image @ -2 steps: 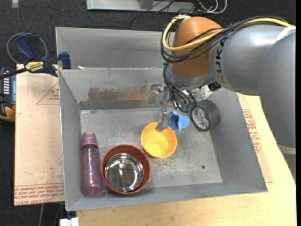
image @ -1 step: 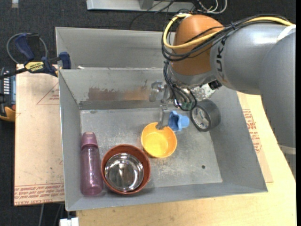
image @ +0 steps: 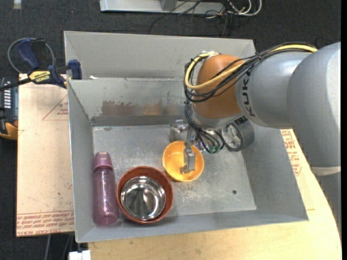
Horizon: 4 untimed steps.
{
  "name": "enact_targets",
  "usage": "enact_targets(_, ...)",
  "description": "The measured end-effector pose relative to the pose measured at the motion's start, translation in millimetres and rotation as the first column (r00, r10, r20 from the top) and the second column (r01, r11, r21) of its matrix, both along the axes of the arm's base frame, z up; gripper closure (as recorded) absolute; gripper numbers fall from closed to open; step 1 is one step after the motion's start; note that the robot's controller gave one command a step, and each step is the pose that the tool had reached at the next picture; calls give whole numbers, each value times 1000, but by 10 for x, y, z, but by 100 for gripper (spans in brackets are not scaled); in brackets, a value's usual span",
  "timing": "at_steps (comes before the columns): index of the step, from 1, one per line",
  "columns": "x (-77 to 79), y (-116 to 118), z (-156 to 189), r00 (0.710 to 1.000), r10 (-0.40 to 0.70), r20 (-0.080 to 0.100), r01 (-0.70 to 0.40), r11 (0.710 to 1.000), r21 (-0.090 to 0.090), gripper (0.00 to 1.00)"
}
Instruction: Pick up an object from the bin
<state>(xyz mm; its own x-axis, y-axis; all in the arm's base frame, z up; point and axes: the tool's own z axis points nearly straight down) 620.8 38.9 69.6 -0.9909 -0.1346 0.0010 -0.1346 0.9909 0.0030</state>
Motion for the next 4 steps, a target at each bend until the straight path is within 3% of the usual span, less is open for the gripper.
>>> enact_targets(1,-102,34,404,1000,-21,9,21,1000,1,0)
enact_targets(2,-28,12,67,1000,-6,1,6,1000,1,0)
enact_targets(3,196,26,12,983,183,16,-183,983,1,0)
enact_targets(4,-14,18,67,1000,3,3,-3,1000,3,100)
